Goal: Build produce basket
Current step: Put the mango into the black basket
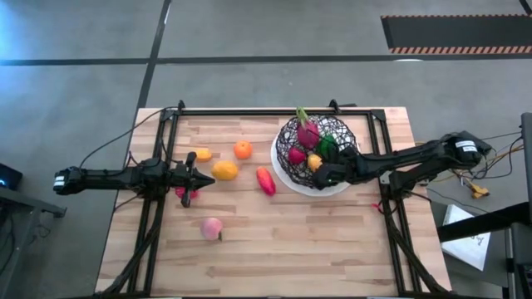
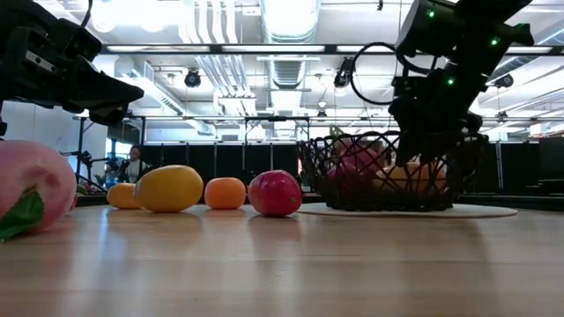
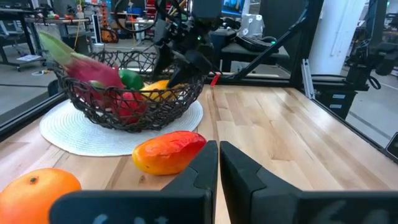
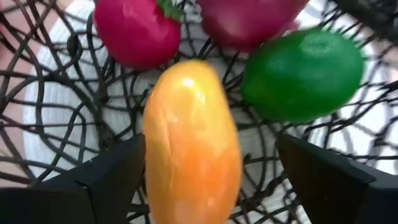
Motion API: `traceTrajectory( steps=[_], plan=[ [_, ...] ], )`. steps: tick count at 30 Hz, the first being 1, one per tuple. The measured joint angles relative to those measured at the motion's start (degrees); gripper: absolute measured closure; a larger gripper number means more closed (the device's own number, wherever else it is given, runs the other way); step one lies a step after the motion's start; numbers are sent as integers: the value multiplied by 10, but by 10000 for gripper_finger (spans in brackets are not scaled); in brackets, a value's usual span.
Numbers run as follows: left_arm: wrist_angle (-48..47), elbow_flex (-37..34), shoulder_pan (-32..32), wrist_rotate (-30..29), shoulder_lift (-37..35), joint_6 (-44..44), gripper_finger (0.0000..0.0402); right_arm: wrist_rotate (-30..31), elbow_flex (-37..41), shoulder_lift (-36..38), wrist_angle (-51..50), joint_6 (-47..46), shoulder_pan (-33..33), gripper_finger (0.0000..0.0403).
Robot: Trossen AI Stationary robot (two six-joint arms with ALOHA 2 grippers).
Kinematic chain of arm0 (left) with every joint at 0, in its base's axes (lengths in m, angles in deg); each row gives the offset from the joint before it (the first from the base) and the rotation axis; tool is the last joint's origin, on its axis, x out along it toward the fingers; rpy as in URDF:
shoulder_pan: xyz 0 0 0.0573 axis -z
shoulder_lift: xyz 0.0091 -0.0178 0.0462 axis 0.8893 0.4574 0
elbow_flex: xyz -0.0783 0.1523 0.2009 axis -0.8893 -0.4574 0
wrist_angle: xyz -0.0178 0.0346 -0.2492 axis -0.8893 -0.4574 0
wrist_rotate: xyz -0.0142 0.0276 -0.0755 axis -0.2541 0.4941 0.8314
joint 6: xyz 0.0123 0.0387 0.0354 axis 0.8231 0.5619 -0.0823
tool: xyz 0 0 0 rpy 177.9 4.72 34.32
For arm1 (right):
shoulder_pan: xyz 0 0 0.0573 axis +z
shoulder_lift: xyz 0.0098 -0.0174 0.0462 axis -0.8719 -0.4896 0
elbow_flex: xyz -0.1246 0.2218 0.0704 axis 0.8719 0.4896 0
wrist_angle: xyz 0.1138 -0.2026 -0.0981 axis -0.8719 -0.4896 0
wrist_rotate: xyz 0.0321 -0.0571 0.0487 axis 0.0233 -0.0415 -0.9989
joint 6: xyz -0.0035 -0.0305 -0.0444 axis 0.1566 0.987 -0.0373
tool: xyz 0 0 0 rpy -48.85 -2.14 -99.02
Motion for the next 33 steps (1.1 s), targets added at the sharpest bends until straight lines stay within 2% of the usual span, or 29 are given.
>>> traceTrajectory(
  steps=[9,17,24,33],
  plan=[
    [0,0,0,0,0,0,401,25,-58,49,-16,34,3,39],
    [0,0,0,0,0,0,401,95,-173,14,14,86,71,39],
    [0,0,0,0,0,0,401,91,-273,-125,105,175,138,39],
    [0,0,0,0,0,0,401,3,-475,-390,92,250,148,40]
  ],
)
